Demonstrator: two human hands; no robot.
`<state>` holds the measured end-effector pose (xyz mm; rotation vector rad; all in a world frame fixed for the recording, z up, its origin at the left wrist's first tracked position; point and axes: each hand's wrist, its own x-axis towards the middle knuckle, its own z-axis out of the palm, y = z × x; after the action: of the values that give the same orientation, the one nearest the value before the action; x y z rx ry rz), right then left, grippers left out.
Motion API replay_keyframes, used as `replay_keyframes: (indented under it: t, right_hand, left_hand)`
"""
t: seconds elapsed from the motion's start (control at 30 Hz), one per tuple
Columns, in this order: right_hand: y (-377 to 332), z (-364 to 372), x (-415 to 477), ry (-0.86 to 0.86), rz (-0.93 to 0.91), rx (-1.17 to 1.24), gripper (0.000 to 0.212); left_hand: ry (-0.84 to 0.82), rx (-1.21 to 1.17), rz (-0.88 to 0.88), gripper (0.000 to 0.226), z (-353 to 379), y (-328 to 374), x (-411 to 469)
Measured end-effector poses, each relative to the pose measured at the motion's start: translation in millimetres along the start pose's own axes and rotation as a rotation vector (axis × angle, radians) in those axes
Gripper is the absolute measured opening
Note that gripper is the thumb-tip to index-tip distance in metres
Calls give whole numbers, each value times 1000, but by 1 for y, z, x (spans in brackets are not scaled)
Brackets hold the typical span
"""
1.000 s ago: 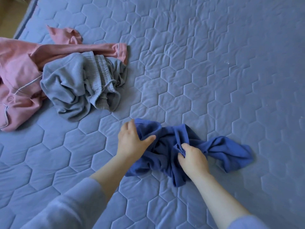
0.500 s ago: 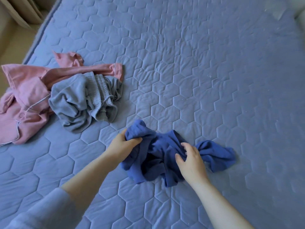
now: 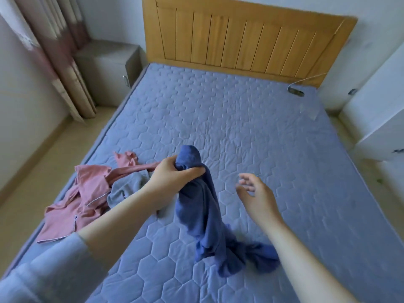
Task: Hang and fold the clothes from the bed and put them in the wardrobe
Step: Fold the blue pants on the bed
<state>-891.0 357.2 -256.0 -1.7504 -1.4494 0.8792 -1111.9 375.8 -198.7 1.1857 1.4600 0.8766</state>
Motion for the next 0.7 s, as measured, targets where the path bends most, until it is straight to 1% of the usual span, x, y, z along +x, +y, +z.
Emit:
replay_keyframes:
  t: [0.07,0.1,0.17,0.2,0.27,0.33,0.43,0.47,0.53,0.6,0.63,0.7]
  right_hand:
    - [-42,-21,-3,0,-69,42,17]
    - [-62,-32,-5,-1,-105,72,14]
    - [-103,-53,-10,-25,-166,153,14]
    - [-123,-63,-14,-45,-188,193,14]
    - [-160,-83,-21,-80,-250,256,14]
    - [-191,-101,-28,-78,-306,298,15]
    - [-226,-122,-36,-31,-380,267,26]
    - [-236,-128,-38,-40,-405,252,29]
    - [-255,-137,-44,-120,-459,248,29]
    - [-270,-144,-51,-179,-515,250,22]
    - [-277,-147,-54,-163,-546,248,18]
    - [-290,-154,-57,-54,-613,251,19]
  left_hand:
    - [-66,-133,10,44,-9,44,-10]
    - [-111,-182,26,43,-14,66,-13]
    - [-177,-243,83,19,-23,107,-22]
    - [-196,-252,116,15,-28,125,-26]
    - [-209,-214,176,16,-38,156,-37]
    - [-224,-140,249,14,-46,182,-49]
    - [-190,-71,337,13,-56,218,-68]
    - [-183,-57,370,14,-58,229,-73]
    - [-165,-21,438,15,-62,250,-84]
    - [-153,14,515,14,-66,267,-95]
    - [-151,14,549,13,-67,274,-101]
    - [-166,-3,600,12,-72,284,-109]
